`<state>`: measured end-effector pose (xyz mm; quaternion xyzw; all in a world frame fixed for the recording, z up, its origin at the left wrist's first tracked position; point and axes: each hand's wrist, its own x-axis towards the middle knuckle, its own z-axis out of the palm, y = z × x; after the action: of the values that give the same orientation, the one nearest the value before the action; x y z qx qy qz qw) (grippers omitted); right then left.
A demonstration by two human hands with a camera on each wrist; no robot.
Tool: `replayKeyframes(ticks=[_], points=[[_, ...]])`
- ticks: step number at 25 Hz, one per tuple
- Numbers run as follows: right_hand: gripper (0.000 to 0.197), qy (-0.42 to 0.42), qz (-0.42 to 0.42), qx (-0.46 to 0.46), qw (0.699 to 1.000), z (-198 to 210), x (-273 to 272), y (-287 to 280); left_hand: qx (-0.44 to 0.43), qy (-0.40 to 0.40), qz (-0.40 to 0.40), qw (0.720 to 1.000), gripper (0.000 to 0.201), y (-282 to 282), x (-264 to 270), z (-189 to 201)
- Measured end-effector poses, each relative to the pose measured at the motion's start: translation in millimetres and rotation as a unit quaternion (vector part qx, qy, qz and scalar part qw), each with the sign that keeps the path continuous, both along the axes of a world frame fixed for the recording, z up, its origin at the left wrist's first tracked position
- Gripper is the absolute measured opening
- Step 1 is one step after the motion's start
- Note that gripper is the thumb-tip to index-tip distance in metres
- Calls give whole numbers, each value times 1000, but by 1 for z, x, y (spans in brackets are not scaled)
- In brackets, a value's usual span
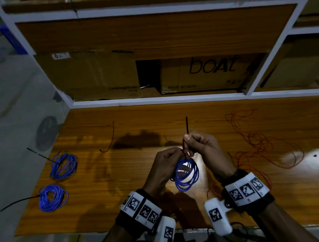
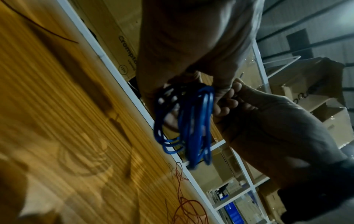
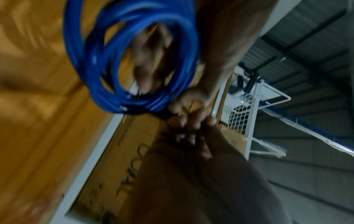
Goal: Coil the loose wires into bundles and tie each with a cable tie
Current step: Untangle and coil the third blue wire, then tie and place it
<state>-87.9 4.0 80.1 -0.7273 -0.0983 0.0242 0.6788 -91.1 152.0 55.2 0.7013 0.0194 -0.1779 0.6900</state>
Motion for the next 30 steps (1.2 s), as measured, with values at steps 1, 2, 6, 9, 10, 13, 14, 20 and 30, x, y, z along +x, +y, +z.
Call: replayKeyframes(ticks=[1, 2, 6, 9, 10, 13, 14, 20, 30], points=[[34, -5, 3, -2, 1000, 4, 2, -1, -28, 10, 6, 1000, 33, 0, 0, 3], [32, -12, 3, -8, 1000, 7, 5, -2, -47, 11, 11, 999, 29, 1, 3, 5], [42, -26, 12, -186, 982, -7, 0, -3, -119, 25, 40, 992, 24, 10, 9, 12], [44, 7, 42, -194, 980, -27, -12, 3, -176, 49, 68, 981, 27, 23, 8, 12], [39, 45, 47, -143, 988, -30, -14, 7, -196, 61, 85, 975, 25, 30, 8, 9], [34, 123, 58, -62, 989, -29, -16, 23, -247, 84, 138, 955, 18, 52, 5, -2], [34, 131, 66, -54, 988, -28, -14, 30, -252, 86, 154, 951, 17, 59, 5, -5], [28, 199, 87, 37, 976, -30, 4, 76, -290, 91, 246, 920, 17, 108, 5, -14], [29, 142, 105, -53, 983, -50, 85, 193, -226, 111, 353, 901, 19, 186, 10, -39]])
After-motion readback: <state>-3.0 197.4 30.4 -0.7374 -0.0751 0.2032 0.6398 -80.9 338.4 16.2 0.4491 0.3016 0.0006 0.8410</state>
